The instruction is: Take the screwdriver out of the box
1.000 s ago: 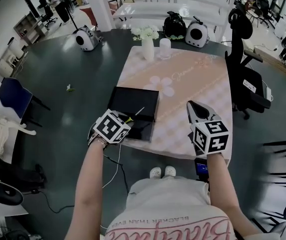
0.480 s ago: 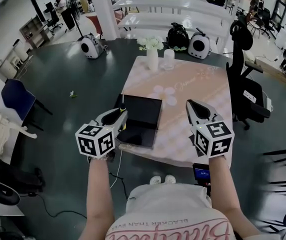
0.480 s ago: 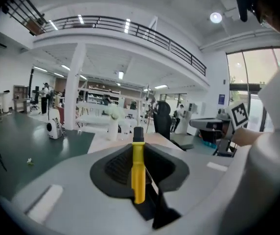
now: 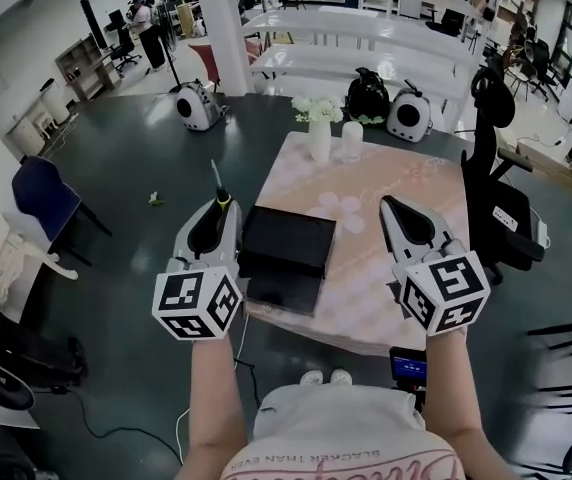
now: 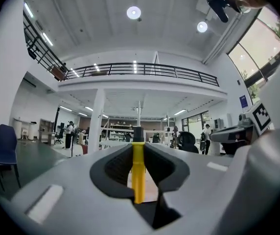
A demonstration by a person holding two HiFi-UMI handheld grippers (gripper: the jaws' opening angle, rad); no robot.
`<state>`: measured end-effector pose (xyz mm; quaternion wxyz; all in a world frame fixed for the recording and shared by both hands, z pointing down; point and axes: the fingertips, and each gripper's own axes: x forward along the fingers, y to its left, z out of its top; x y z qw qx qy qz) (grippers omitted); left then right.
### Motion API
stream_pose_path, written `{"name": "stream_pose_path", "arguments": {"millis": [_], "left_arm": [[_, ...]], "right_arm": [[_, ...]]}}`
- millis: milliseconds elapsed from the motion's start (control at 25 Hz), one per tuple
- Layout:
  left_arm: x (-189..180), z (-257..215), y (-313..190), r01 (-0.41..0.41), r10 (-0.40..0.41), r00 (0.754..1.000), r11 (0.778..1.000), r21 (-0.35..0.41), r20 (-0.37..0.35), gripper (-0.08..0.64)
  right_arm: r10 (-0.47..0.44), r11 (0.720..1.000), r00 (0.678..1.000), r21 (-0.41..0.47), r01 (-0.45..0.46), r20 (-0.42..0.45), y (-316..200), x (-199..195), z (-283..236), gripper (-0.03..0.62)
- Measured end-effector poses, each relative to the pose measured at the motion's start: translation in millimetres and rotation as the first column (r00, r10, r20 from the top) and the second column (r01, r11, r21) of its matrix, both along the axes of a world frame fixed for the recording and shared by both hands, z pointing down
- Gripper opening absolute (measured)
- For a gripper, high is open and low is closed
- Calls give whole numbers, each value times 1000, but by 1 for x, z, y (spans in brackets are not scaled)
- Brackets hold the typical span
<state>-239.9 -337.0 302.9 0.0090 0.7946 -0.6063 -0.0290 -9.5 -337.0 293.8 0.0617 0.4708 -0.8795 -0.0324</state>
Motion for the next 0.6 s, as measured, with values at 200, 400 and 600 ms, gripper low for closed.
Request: {"name": "stream_pose_path", "arguments": {"millis": [200, 400, 600], "left_arm": [[1, -45, -1, 14, -19, 998, 995, 102, 53, 80], [3, -85, 0, 29, -52, 993, 979, 201, 110, 80], [7, -112, 8, 36, -95, 978, 954, 297, 186, 80]], "right_arm": [[-22, 990, 1000, 140, 25, -20, -4, -13, -51, 5], [-23, 965, 999, 259, 33, -40, 0, -25, -96, 5], [-25, 952, 1000, 305, 28, -11, 4, -28, -116, 5]]}}
